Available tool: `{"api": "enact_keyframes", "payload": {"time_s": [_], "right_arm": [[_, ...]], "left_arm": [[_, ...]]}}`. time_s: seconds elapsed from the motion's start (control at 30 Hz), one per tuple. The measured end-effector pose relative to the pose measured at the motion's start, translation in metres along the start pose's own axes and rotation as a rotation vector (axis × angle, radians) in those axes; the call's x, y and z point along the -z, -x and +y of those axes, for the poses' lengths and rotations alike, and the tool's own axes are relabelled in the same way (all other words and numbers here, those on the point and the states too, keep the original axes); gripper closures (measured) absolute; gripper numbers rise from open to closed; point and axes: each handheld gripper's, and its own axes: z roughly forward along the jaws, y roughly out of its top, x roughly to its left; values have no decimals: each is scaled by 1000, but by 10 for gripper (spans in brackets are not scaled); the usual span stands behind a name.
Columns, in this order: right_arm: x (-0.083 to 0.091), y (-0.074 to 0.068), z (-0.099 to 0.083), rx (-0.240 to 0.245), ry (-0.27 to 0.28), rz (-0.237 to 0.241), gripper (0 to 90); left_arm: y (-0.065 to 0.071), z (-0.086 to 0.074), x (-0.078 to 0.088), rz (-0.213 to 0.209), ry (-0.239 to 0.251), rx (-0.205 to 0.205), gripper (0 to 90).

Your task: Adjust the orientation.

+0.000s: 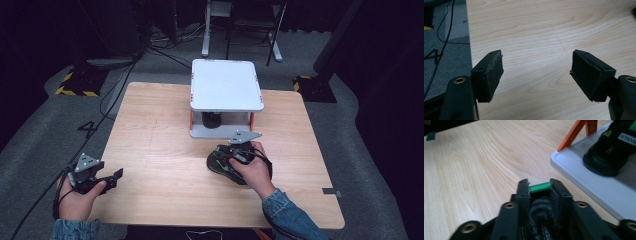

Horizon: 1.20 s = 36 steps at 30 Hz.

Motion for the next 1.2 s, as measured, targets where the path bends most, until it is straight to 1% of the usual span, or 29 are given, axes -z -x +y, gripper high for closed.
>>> {"api": "enact_keyframes", "payload": {"time_s": [0.1,0.17,0.2,0.27,0.37,0.53,0.67,0.8,0.93,1.03,1.2], "right_arm": [[-1,-3,4,36,-15,-11,735],[-1,-6,6,43,-25,-2,757],[0,-7,7,42,-28,6,775],[3,-10,8,42,-40,37,797],[10,-16,8,52,-56,69,818],[29,-27,4,74,-65,106,834],[49,-36,0,90,-92,132,835],[67,-38,-7,66,-102,153,835],[86,-38,-14,53,-85,141,835],[102,-38,-19,40,-85,127,835],[118,-37,-24,22,-114,126,837]], "left_arm": [[-2,-4,4,8,2,11,262],[-3,-5,5,13,2,14,262],[-3,-5,6,12,3,16,262],[-3,-3,5,11,5,13,262],[0,1,1,-1,5,1,262],[5,12,-9,-25,9,-17,262],[10,22,-20,-49,14,-37,263],[17,33,-31,-80,13,-63,263],[23,44,-43,-104,13,-83,262],[28,52,-51,-126,15,-95,263],[34,59,-59,-144,14,-119,262]]}}
